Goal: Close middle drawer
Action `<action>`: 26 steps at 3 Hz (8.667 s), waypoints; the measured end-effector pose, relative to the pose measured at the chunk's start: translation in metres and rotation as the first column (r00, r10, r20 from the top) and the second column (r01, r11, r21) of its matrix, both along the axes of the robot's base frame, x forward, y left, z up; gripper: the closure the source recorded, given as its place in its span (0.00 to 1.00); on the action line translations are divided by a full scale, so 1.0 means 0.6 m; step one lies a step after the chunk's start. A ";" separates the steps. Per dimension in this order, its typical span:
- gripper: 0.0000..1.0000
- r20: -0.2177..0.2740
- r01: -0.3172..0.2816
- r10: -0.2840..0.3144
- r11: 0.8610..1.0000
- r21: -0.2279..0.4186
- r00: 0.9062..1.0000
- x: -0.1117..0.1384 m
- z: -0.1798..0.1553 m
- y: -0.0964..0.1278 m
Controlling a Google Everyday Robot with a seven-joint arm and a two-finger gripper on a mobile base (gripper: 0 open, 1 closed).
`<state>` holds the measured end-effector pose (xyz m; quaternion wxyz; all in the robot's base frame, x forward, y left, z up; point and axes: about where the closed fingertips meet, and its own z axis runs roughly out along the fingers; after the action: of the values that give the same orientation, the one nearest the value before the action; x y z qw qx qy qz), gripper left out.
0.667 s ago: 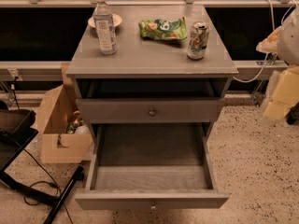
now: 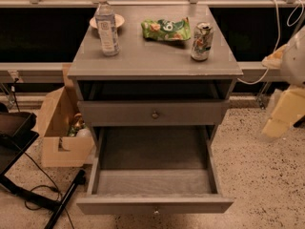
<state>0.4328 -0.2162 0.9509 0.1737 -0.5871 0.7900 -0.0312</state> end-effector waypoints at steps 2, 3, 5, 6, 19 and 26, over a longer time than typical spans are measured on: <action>0.00 -0.038 0.126 -0.125 0.991 0.037 0.991 -0.022 -0.267 0.025; 0.11 -0.073 0.133 -0.135 0.991 -0.029 0.988 -0.026 -0.418 0.053; 0.51 -0.168 0.115 -0.131 0.988 -0.101 0.977 -0.114 -0.655 0.095; 0.74 -0.219 0.163 -0.175 0.984 -0.074 0.960 -0.163 -0.735 0.110; 1.00 -0.254 0.084 -0.010 0.956 0.282 0.967 0.035 -1.129 0.313; 1.00 -0.333 0.160 -0.072 0.956 0.246 0.940 0.433 -1.167 0.222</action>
Offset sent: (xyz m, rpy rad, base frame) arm -0.0230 0.0230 -0.3154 0.0042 0.1119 -0.1974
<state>0.6928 -0.0832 0.2509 0.1189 -0.5072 0.8380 0.1622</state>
